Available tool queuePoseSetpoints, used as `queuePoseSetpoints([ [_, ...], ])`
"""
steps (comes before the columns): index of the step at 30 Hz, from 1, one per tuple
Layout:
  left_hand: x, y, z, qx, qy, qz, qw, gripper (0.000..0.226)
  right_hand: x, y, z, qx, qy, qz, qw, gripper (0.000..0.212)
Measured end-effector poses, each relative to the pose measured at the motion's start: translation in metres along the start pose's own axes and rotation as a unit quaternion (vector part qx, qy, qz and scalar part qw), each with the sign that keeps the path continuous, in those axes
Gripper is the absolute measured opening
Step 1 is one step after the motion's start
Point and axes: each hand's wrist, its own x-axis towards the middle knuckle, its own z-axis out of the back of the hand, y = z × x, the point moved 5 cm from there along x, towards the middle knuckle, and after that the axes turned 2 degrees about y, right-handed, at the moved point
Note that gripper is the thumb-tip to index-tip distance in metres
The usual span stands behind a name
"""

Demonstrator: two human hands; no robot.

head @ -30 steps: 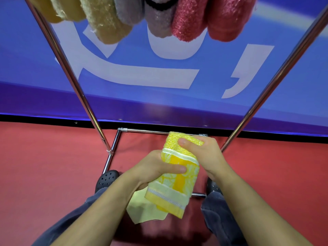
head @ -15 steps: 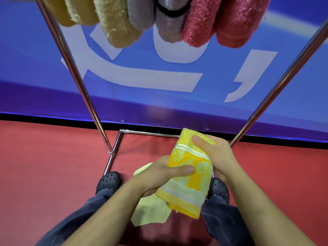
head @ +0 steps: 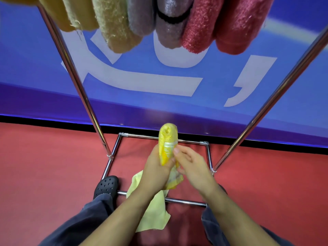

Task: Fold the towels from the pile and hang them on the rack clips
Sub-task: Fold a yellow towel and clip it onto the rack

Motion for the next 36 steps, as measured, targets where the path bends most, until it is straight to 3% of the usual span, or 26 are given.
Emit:
queuePoseSetpoints([
  [3, -0.009, -0.012, -0.015, -0.036, 0.114, -0.026, 0.993, 0.046, 0.0, 0.008, 0.001, -0.002, 0.002, 0.036, 0.999, 0.018],
  [6, -0.011, -0.017, -0.018, -0.071, 0.133, -0.021, 0.988, 0.043, -0.003, 0.012, 0.007, -0.015, -0.009, 0.051, 0.999, 0.011],
  [9, -0.012, -0.024, -0.015, -0.04, 0.056, -0.021, 0.997, 0.046, -0.012, 0.021, 0.01, -0.045, -0.023, 0.068, 0.996, 0.014],
  [15, -0.039, -0.073, -0.028, 0.085, -0.063, -0.14, 0.985, 0.04, -0.05, 0.058, 0.027, -0.071, -0.089, 0.134, 0.985, 0.022],
  [18, -0.056, -0.105, -0.038, 0.096, -0.095, -0.171, 0.976, 0.036, -0.077, 0.083, 0.044, -0.053, -0.138, 0.157, 0.976, 0.018],
  [23, -0.084, -0.174, -0.053, 0.102, -0.12, -0.23, 0.96, 0.051, -0.121, 0.137, 0.074, -0.05, -0.199, 0.207, 0.957, 0.018],
  [36, -0.112, -0.376, -0.053, 0.02, -0.267, -0.328, 0.906, 0.037, -0.179, 0.335, 0.114, -0.166, -0.361, 0.373, 0.838, 0.027],
])
